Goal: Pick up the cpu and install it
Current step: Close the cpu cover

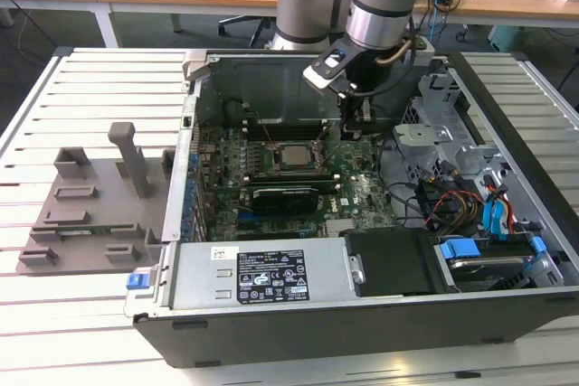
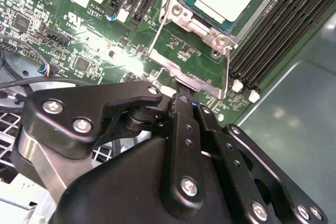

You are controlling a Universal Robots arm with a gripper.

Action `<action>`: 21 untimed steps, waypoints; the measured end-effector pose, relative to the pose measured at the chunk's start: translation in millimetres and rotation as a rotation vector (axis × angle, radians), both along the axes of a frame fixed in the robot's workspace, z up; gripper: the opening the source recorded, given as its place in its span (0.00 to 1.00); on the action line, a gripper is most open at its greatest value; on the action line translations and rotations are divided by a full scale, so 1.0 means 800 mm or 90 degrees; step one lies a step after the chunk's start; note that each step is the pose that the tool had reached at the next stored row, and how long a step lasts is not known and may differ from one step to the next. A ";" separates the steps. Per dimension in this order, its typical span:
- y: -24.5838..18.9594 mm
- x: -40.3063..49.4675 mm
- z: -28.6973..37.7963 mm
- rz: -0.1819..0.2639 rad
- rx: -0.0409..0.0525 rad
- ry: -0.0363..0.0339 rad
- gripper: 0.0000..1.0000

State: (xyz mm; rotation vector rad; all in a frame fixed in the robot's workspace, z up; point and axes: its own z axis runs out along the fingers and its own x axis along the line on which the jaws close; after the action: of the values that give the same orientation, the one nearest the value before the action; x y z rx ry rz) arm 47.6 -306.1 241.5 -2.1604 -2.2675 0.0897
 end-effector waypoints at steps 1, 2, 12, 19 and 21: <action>0.0000 -0.001 0.0000 0.000 0.0000 0.0000 0.11; 0.0000 -0.002 -0.0001 0.000 0.0000 0.0000 0.11; 0.0000 -0.020 -0.0001 0.000 0.0000 -0.0001 0.11; 0.0000 -0.032 -0.0002 0.000 0.0000 -0.0001 0.11; 0.0000 -0.034 -0.0002 0.000 0.0000 -0.0001 0.11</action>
State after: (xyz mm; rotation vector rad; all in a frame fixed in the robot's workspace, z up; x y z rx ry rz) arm 20.2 -306.1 241.4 -2.1605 -2.2676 0.0895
